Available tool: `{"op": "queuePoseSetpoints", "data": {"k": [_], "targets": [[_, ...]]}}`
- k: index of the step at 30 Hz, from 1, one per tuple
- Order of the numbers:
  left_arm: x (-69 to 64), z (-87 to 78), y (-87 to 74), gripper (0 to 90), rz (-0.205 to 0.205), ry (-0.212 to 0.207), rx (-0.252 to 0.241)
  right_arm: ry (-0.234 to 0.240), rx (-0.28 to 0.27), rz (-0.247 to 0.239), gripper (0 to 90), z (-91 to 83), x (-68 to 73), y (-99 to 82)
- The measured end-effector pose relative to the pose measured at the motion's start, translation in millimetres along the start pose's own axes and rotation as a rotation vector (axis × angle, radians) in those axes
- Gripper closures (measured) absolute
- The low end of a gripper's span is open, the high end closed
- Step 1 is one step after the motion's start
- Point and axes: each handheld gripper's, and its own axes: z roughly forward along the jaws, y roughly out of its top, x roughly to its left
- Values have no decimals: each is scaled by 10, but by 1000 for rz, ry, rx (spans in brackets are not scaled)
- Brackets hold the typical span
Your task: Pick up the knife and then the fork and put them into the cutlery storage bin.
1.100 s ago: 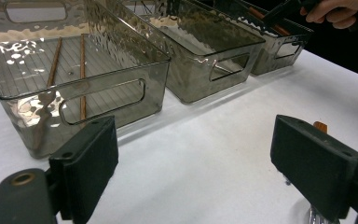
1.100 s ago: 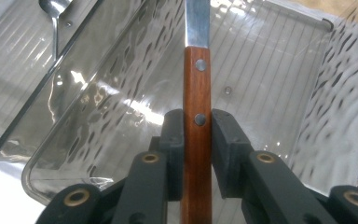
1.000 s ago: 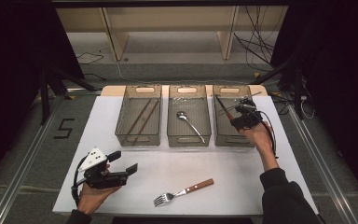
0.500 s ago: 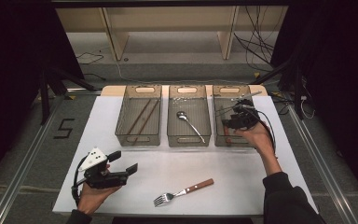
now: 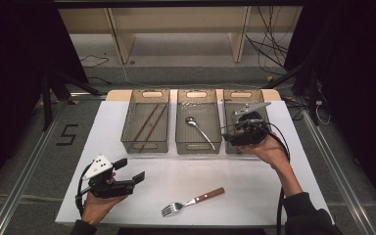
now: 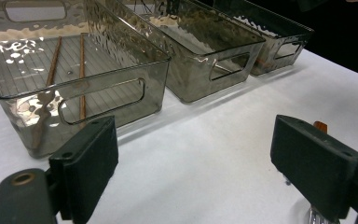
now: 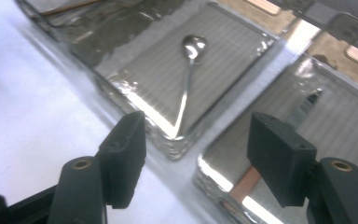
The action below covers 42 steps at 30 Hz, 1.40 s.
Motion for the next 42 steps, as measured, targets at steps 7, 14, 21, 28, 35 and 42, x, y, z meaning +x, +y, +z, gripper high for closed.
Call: {"op": "queuePoseSetpoints", "data": {"k": [7, 14, 21, 28, 35, 42], "targets": [[7, -5, -1, 146, 0, 1, -2, 33, 0, -35, 336, -10, 129, 0], [2, -4, -2, 146, 0, 2, -3, 86, 26, -93, 303, 3, 313, -10], [1, -4, -2, 146, 2, 2, -2, 142, 67, -148, 282, 65, 506, -48], [-1, -6, -1, 146, 1, 2, -3, 185, 97, -187, 269, 132, 649, -72], [-1, -6, -1, 146, 2, 2, -3, 227, 139, -233, 260, 188, 778, -120], [0, -4, -1, 146, 3, 2, -1, 272, 200, -294, 263, 264, 928, -197]]}}
